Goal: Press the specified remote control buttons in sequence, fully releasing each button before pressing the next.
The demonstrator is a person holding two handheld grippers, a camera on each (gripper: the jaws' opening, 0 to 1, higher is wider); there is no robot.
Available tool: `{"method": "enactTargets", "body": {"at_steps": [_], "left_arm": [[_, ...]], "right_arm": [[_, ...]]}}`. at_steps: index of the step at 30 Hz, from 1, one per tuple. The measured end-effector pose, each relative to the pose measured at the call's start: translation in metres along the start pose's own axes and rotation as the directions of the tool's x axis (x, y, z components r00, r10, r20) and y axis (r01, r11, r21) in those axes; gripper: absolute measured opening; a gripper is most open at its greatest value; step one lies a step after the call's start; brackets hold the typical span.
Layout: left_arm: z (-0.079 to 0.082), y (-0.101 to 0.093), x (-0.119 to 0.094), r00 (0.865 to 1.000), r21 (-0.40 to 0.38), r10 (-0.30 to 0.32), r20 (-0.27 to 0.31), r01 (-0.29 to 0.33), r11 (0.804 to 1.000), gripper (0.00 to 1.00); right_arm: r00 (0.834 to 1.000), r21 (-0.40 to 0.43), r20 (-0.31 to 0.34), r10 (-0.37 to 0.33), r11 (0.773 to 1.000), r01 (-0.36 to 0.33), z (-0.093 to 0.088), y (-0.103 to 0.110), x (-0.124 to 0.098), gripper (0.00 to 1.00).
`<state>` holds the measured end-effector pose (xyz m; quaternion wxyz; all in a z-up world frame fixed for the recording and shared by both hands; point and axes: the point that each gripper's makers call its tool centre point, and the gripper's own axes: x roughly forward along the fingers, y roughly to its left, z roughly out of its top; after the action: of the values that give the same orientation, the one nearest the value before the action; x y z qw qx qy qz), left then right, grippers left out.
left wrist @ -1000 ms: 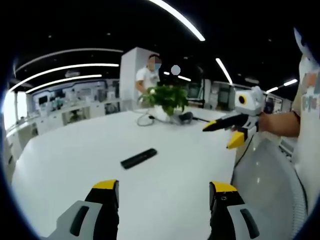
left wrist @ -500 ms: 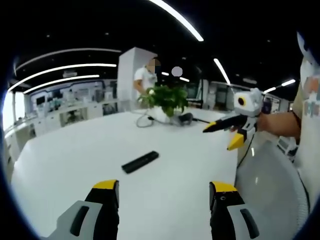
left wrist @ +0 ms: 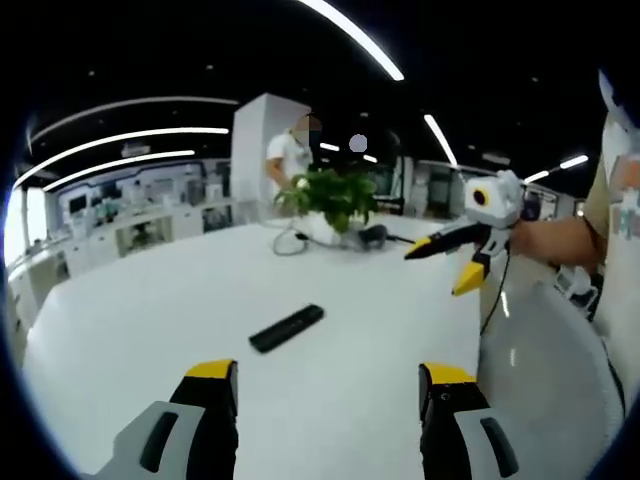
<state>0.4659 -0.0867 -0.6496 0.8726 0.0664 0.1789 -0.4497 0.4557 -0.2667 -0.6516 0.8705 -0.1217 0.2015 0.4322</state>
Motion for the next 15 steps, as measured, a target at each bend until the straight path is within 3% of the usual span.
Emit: {"method": "enactTargets", "body": {"at_steps": [15], "left_arm": [[0.0, 0.008, 0.013, 1.0, 0.013, -0.029, -0.011, 0.03, 0.999, 0.76]], "right_arm": [[1.0, -0.038, -0.026, 0.01, 0.999, -0.011, 0.007, -0.019, 0.01, 0.63]]}}
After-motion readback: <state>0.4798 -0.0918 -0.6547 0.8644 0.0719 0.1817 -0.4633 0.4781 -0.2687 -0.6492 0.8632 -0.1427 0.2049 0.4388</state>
